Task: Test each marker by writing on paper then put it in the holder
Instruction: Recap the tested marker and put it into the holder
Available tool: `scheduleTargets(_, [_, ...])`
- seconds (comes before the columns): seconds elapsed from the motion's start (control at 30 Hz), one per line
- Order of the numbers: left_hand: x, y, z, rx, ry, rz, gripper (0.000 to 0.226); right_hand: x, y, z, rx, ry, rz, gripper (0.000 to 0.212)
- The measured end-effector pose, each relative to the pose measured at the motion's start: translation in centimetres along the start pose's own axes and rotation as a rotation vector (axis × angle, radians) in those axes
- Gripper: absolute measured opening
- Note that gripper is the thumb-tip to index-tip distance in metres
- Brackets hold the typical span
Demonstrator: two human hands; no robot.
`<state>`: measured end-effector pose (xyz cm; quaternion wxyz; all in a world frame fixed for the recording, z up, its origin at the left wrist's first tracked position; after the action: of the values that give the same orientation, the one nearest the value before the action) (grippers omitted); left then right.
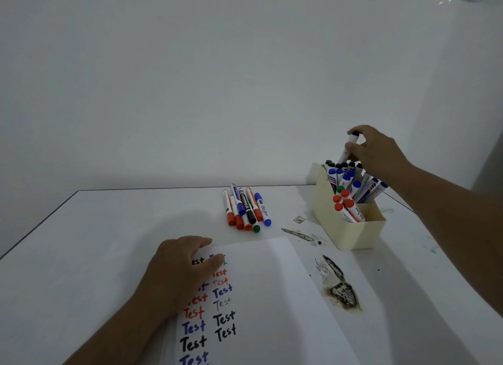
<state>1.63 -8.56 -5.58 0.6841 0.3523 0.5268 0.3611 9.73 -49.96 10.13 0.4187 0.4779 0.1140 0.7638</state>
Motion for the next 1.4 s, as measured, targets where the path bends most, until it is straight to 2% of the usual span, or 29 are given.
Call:
scheduleTargets(0.07, [-0.1, 0.0, -0.1, 0.008, 0.005, -0.009, 0.062, -0.6, -0.2, 0.1, 0.033, -0.017, -0.085, 0.025])
scheduleTargets(0.13, [-0.3, 0.1, -0.1, 0.009, 0.007, -0.002, 0.060, -1.4, -0.6, 0.4, 0.136, -0.039, -0.272, 0.024])
scheduleTargets(0.23, [-0.5, 0.1, -0.3, 0.009, 0.014, 0.021, 0.058, -1.5, -0.9, 0.4, 0.262, 0.045, -0.525, 0.030])
scheduleTargets(0.33, [-0.7, 0.3, -0.4, 0.017, 0.024, 0.016, 0.057, -1.5, -0.6, 0.4, 0.219, 0.131, -0.519, 0.038])
scheduleTargets(0.43, [-0.9, 0.4, -0.4, 0.017, 0.021, 0.016, 0.057, -1.2, -1.4, 0.0, 0.353, 0.093, -0.625, 0.046])
scheduleTargets(0.57, [-1.0, 0.5, -0.5, 0.023, 0.020, 0.016, 0.056, -0.3, -0.8, -0.2, 0.400, -0.013, -0.480, 0.048])
scheduleTargets(0.67, [-1.1, 0.6, -0.5, 0.021, 0.016, 0.013, 0.057, 0.1, -0.5, -0.5, 0.358, -0.042, -0.339, 0.048])
scheduleTargets(0.8, [-1.1, 0.5, -0.6, 0.031, 0.015, 0.015, 0.057, 2.2, -1.1, -0.6, 0.283, 0.051, -0.386, 0.043])
scheduleTargets(0.93, [-1.0, 0.4, -0.5, 0.040, 0.017, 0.032, 0.059, 6.8, -3.3, -1.9, 0.258, 0.290, -0.393, 0.037])
scheduleTargets(1.03, [-0.9, 0.4, -0.5, 0.041, 0.017, 0.029, 0.060, 10.1, -6.6, -3.9, 0.395, 0.429, -0.433, 0.042])
scheduleTargets(1.13, [-1.0, 0.5, -0.5, 0.038, 0.013, 0.031, 0.059, 11.6, -10.4, -5.7, 0.568, 0.444, -0.489, 0.045])
scheduleTargets(1.27, [-1.0, 0.6, -0.5, 0.036, 0.011, 0.037, 0.059, 11.0, -15.0, -6.9, 0.725, 0.352, -0.537, 0.050])
scheduleTargets(1.4, [-0.9, 0.6, -0.6, 0.026, 0.019, 0.012, 0.058, 10.2, -18.0, -7.2, 0.795, 0.231, -0.493, 0.048])
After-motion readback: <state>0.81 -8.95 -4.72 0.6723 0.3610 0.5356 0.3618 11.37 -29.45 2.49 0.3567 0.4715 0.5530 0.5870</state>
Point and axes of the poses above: each hand's wrist, its own z-axis towards the middle knuckle, its own y-axis out of the back of the hand, x = y × z, the point moved 2 cm from there along z, towards the middle knuckle, and after that the axes turned 6 degrees about z, right-handed, at the moved point
